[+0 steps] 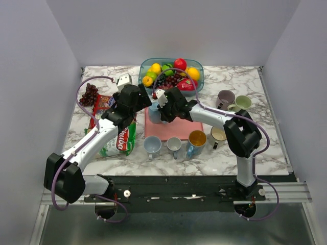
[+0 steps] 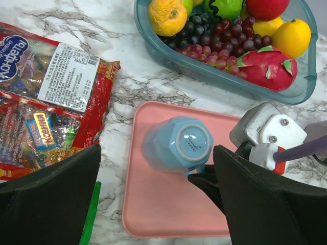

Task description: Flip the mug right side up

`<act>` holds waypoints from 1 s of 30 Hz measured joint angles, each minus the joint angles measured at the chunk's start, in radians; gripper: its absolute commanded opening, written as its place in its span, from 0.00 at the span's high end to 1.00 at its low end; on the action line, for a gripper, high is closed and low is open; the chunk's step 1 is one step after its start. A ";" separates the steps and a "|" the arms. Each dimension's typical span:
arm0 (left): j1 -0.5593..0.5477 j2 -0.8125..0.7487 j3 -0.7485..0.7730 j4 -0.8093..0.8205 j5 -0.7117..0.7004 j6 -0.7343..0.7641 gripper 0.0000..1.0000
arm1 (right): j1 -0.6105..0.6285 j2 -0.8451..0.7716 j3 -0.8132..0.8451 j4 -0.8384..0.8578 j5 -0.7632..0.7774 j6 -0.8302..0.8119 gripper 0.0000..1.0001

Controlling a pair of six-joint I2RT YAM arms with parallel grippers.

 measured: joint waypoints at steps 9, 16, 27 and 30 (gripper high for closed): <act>0.000 -0.024 -0.011 -0.011 0.001 0.000 0.01 | 0.001 -0.085 -0.116 0.067 0.039 0.015 0.99; 0.000 -0.080 -0.027 -0.010 0.020 0.000 0.01 | 0.001 -0.251 -0.195 0.078 0.054 0.056 0.99; 0.002 -0.306 -0.231 0.251 0.351 0.056 0.01 | 0.001 -0.642 -0.243 0.184 0.093 0.174 0.99; 0.001 -0.363 -0.291 0.412 0.527 0.049 0.01 | 0.001 -0.740 -0.245 0.207 0.091 0.217 0.99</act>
